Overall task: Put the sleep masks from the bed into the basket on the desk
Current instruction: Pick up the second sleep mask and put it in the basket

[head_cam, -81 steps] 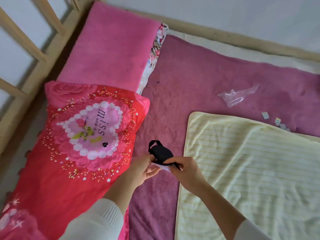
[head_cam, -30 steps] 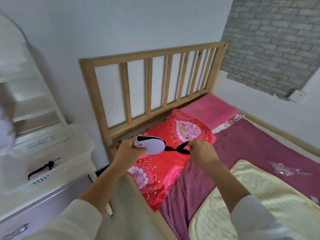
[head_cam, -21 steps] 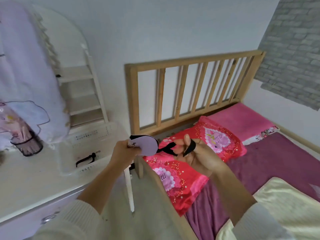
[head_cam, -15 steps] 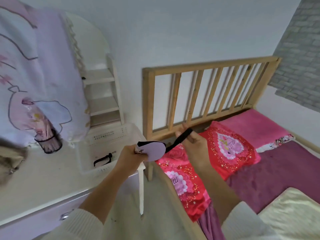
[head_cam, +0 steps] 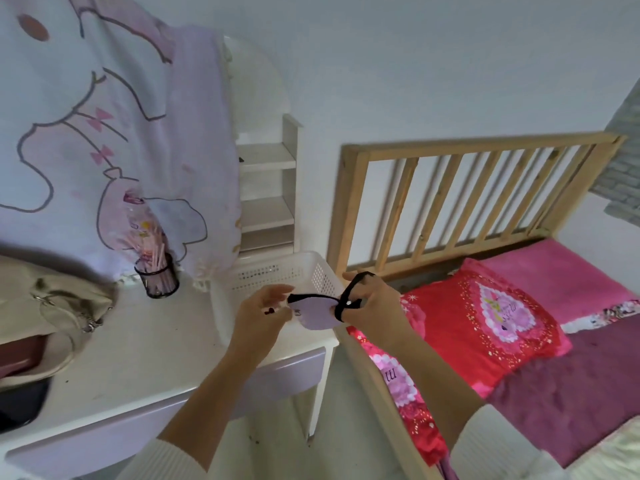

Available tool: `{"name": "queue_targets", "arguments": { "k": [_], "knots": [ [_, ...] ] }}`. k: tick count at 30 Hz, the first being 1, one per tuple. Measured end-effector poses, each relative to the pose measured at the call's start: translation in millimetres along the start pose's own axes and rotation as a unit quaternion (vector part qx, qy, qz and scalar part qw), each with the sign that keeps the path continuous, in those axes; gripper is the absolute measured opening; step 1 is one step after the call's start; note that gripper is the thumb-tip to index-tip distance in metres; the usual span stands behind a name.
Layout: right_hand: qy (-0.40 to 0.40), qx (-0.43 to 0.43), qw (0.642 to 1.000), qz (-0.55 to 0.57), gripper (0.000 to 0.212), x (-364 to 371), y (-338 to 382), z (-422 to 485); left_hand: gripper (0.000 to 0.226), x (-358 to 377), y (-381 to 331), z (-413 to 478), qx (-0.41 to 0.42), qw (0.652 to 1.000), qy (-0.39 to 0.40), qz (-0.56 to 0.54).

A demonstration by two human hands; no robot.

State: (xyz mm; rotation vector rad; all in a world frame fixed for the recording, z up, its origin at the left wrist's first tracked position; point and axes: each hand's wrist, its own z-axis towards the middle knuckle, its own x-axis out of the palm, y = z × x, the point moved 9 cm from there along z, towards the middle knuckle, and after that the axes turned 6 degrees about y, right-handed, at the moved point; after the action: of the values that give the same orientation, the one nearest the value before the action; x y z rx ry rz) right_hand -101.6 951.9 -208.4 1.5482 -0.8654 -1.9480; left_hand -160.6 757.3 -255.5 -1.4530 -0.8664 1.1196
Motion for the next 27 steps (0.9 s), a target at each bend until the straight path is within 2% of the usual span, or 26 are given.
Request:
{"name": "queue_targets", "arguments": {
  "k": [2, 4, 7, 13, 18, 20, 24, 27],
  "knots": [
    [-0.008, -0.020, 0.996, -0.087, 0.007, 6, 4, 2, 0.018, -11, -10, -4, 0.032, 0.998, -0.044, 0.013],
    [-0.001, -0.038, 0.988, -0.151, 0.007, 17, 9, 1, 0.007, -2, -26, -7, 0.077, 0.995, -0.012, 0.058],
    [0.015, -0.065, 0.978, -0.199, 0.011, 34, 16, -1, 0.015, 21, -38, -10, 0.106, 0.985, 0.053, 0.122],
    [0.037, -0.078, 0.963, -0.255, 0.014, 54, 19, -3, 0.021, 26, -21, -3, 0.088, 0.975, 0.065, 0.193],
    [0.028, -0.069, 0.972, -0.222, 0.010, 59, 20, -3, 0.021, 20, -18, 4, 0.082, 0.967, 0.052, 0.234],
    [0.016, -0.038, 0.984, -0.172, 0.006, 52, 16, -1, 0.020, 0, -8, 12, 0.042, 0.982, 0.009, 0.182],
    [0.040, 0.018, 0.995, -0.086, 0.024, 45, 3, 4, 0.028, -46, 21, 22, -0.045, 0.992, -0.082, 0.088],
    [0.036, 0.051, 0.998, 0.027, 0.021, 42, -5, 7, 0.032, -54, 38, 26, -0.079, 0.991, -0.085, 0.069]
  ]
}}
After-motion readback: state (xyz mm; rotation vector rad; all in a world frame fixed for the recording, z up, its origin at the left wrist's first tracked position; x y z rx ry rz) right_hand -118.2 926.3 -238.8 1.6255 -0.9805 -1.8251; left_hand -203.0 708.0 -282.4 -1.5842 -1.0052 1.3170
